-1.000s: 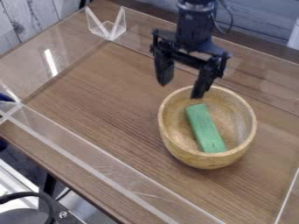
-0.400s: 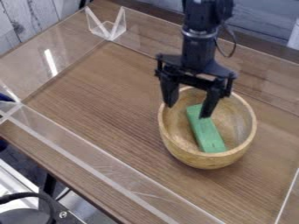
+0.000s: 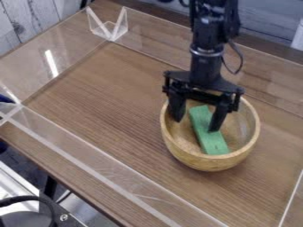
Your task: Remove the green block from inside the brown bowl and put it on the table
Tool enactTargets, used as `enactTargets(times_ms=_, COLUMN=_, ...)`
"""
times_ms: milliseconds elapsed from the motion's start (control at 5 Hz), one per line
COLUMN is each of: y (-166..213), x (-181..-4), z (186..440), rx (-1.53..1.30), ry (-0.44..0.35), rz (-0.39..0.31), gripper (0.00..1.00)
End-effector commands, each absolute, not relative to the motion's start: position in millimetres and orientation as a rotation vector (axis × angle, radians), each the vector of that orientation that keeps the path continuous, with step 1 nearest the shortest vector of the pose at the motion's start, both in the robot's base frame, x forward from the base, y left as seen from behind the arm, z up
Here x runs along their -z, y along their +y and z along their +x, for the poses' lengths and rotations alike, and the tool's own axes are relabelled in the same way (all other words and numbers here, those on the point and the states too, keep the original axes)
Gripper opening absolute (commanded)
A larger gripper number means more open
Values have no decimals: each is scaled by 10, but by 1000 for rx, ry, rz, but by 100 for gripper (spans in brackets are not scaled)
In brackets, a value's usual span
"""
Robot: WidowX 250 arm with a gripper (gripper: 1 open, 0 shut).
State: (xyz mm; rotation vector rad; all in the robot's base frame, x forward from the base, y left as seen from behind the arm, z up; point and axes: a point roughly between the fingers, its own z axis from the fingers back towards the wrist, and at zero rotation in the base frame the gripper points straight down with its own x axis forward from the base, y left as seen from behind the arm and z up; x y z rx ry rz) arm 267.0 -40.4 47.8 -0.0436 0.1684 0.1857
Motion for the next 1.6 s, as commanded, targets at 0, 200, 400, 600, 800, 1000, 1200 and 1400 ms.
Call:
enactTargets(times_ms=0, y=-468, x=-477, z=2757, rx=-191, ry=134, rz=-60, gripper=100)
enactTargets(times_ms=200, y=-502, x=-410, z=2767, rx=-198, ry=137, rz=-65, gripper=100)
enactTargets(times_ms=400, y=-523, x=-347, z=2768, rx=-200, ry=141, rz=-65, gripper=100)
enactTargets(times_ms=600, y=-542, x=-290, z=2764, rx=-201, ry=144, rz=-65, gripper=100)
enactTargets(times_ms=800, y=-553, x=-239, z=2750, rx=-200, ry=138, rz=-65, gripper=100)
enactTargets(times_ms=1000, y=-553, x=-276, z=2750, rx=-206, ry=126, rz=-80, gripper=100)
enactTargets(times_ms=1200, y=-556, x=-307, z=2768, rx=-208, ry=120, rz=-93, gripper=100)
enactTargets(times_ms=1400, y=-560, x=-338, z=2787, rx=-210, ry=112, rz=-106, gripper=100)
